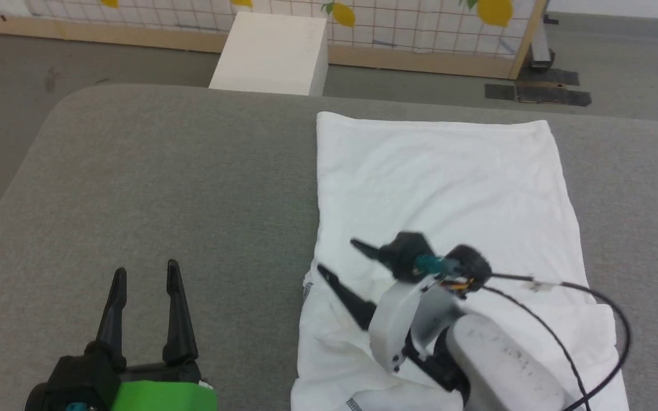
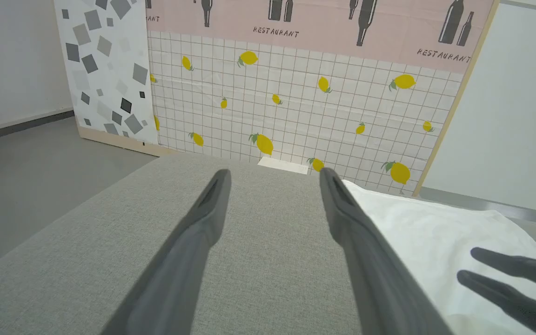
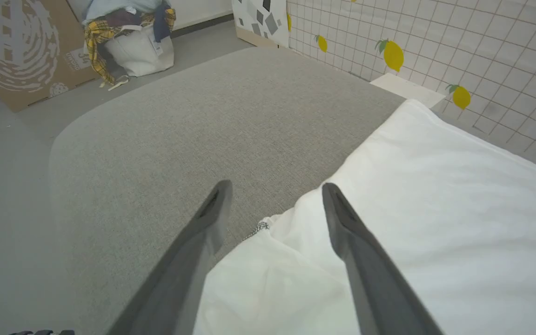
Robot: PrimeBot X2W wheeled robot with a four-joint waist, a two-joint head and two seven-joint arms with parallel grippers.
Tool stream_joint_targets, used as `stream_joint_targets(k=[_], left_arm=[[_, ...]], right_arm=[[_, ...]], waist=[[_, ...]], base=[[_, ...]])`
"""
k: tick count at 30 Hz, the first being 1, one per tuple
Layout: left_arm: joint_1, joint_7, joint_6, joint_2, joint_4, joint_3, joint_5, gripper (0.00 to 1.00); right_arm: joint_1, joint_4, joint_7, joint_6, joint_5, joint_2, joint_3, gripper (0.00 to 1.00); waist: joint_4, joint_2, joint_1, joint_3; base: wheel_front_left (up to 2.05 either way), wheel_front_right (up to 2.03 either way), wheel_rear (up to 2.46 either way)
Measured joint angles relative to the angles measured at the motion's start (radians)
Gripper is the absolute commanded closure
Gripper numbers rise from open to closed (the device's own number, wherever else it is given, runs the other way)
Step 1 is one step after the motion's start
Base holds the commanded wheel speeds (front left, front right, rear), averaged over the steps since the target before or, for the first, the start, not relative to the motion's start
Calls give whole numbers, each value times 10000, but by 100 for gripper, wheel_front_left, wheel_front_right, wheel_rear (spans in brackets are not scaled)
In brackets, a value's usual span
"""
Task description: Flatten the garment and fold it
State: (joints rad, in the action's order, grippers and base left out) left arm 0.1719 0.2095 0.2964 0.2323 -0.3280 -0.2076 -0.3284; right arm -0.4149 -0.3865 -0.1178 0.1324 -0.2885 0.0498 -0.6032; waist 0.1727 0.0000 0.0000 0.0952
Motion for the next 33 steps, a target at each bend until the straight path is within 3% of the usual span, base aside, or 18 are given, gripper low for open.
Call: stream_joint_targets(k=[4,8,12,15,21,26,33], left_arm=[[1,-19,0,67,-128,-27,2,0],[-5,-73,6,134,-265,-63,10,0],[-2,-90,46,134,-295,-90,19,0],[21,-82,35,140,-280,-178,19,0],[177,-10,-134,230,65,-395,48,0],[-105,-182,-222,284,40,-407,36,0],[-3460,-1935,-1007,1289,-125,-430,573,0]], right_arm=[[57,1175,38,2,150,242,1348,0],[843,2798,77,0,853,727,3676,0],[2158,4443,280,-2,1789,566,6105,0],[3055,5352,291,-4,2192,284,7070,0],[4399,5904,240,-2,2236,42,7950,0],[4798,6025,293,-2,1603,33,8234,0],[4464,6585,268,-2,1572,29,8092,0]], waist=[[-327,0,0,-80],[-646,1,0,-110],[-926,1,0,-87],[-1131,0,0,-58],[-1511,0,0,2],[-1709,0,0,188],[-1819,0,0,887]], base=[[0,0,0],[0,0,0],[0,0,0],[0,0,0],[0,0,0],[0,0,0],[0,0,0]])
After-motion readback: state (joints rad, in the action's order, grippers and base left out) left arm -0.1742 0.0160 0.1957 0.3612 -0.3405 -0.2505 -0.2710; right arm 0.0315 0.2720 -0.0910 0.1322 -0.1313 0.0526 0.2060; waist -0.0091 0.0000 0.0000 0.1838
